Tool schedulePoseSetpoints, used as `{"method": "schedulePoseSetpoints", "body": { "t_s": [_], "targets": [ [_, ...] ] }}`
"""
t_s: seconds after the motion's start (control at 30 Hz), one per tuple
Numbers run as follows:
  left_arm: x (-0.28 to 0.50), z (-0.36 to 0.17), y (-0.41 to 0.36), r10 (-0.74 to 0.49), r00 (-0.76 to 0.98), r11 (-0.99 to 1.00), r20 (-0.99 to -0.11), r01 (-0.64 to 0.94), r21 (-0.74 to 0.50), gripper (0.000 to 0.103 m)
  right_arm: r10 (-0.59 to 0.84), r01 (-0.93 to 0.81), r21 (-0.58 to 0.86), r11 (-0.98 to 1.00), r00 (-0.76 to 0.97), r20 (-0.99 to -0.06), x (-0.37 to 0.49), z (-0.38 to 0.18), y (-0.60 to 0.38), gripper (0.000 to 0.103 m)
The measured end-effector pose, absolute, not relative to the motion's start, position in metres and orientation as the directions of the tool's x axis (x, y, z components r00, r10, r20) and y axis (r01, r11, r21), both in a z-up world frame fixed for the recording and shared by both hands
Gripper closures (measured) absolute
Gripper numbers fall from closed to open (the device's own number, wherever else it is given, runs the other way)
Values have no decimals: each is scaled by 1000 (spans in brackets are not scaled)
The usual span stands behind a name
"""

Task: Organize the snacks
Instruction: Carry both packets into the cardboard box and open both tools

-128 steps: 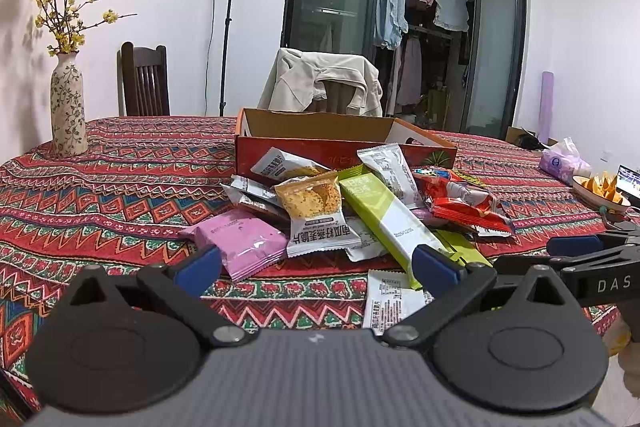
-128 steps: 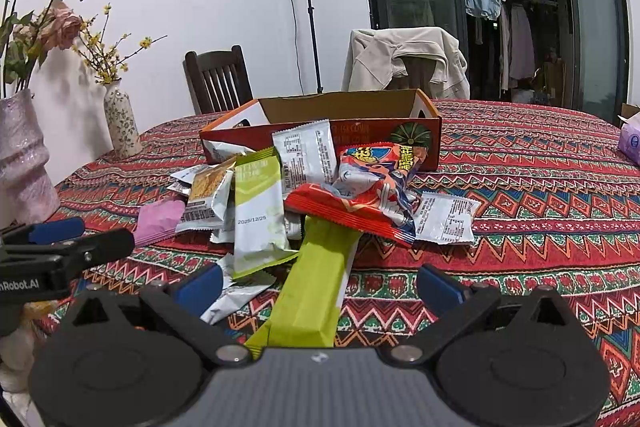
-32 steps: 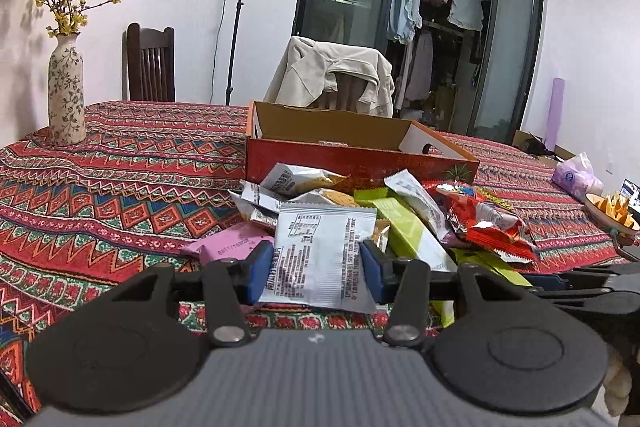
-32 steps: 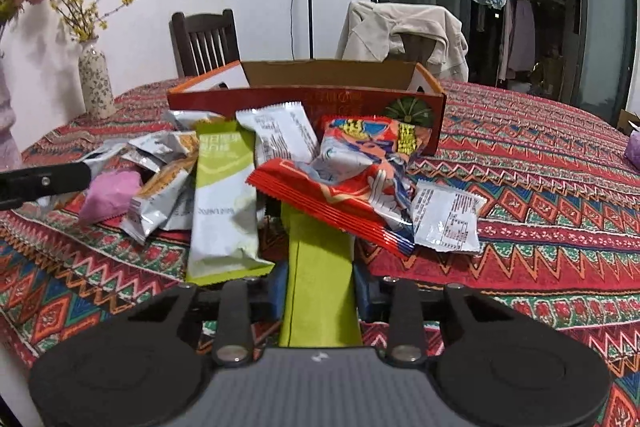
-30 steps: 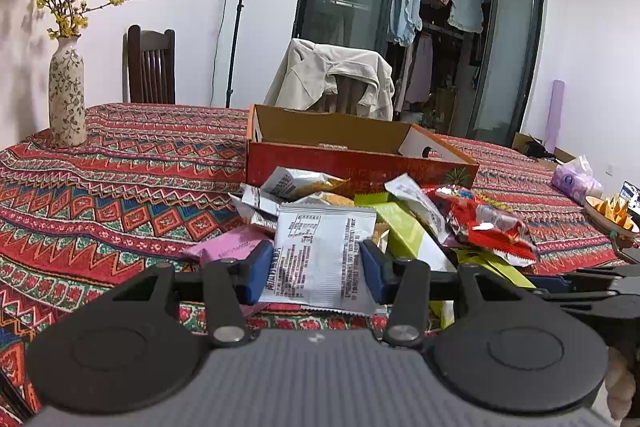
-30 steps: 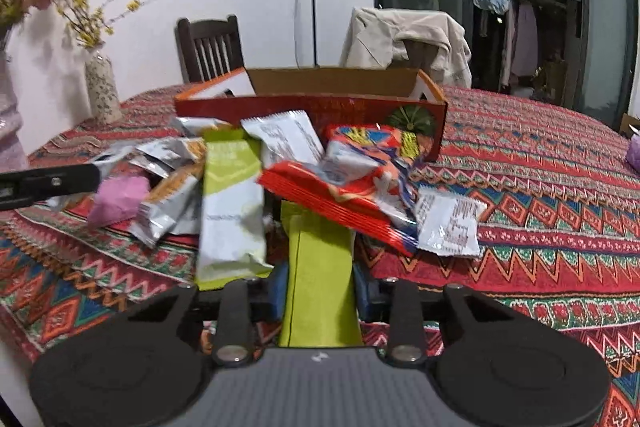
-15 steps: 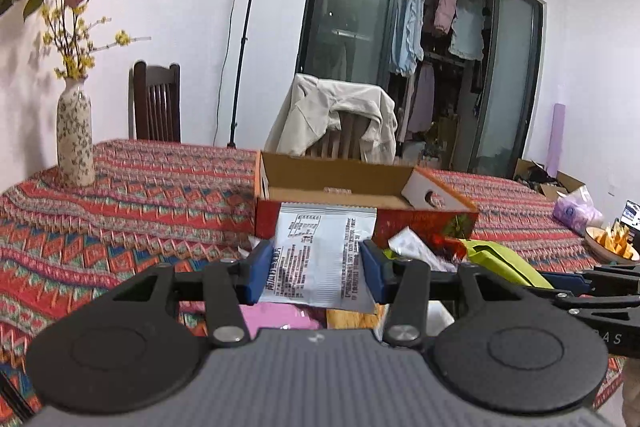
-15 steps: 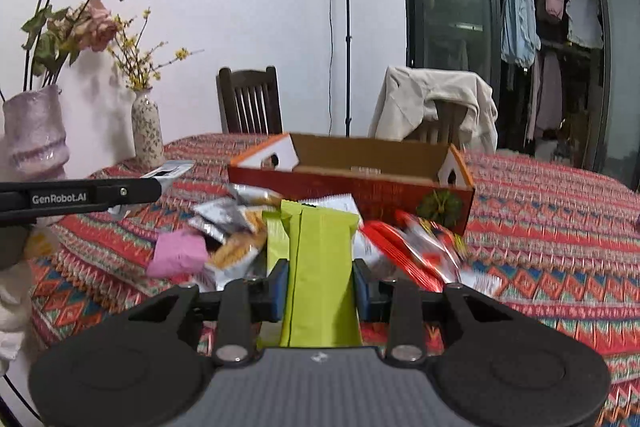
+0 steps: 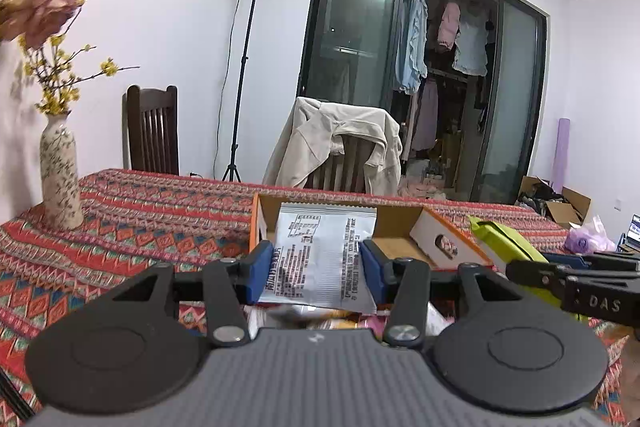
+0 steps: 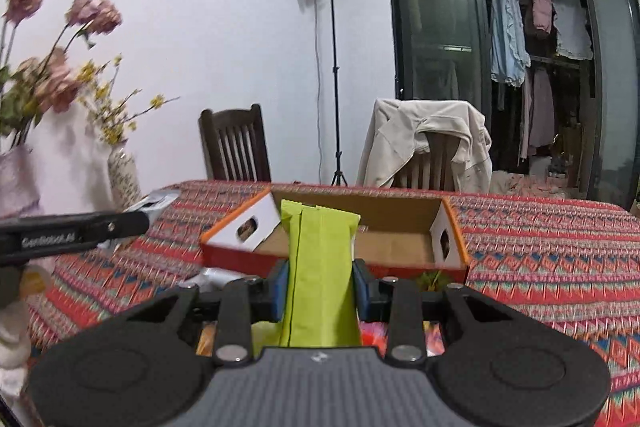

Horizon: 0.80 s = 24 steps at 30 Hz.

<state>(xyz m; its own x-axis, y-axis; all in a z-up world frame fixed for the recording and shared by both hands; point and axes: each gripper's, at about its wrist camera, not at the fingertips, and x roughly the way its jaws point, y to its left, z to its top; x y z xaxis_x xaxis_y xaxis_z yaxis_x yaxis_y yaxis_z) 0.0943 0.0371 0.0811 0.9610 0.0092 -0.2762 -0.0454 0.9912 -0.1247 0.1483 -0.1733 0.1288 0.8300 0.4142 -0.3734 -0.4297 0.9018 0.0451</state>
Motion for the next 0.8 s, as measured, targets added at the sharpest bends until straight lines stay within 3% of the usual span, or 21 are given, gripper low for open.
{"method": "schedulePoseSetpoints", "body": {
  "t_s": [0.17,0.43,0.8],
  "targets": [
    [127,92,29,5,961,992,-275,-38,-116,54,380,-394,39,918,847,-371,191,139,-169,71],
    [194,98,21,28,951,991,-307,-65,-113,54,304,-315,52,948,844,-441,274,132,-159,71],
    [281,59,34,94,919,978,-384,-158,-137,54,298,-256,154,954,824,-481,343,93,-162,71]
  ]
}}
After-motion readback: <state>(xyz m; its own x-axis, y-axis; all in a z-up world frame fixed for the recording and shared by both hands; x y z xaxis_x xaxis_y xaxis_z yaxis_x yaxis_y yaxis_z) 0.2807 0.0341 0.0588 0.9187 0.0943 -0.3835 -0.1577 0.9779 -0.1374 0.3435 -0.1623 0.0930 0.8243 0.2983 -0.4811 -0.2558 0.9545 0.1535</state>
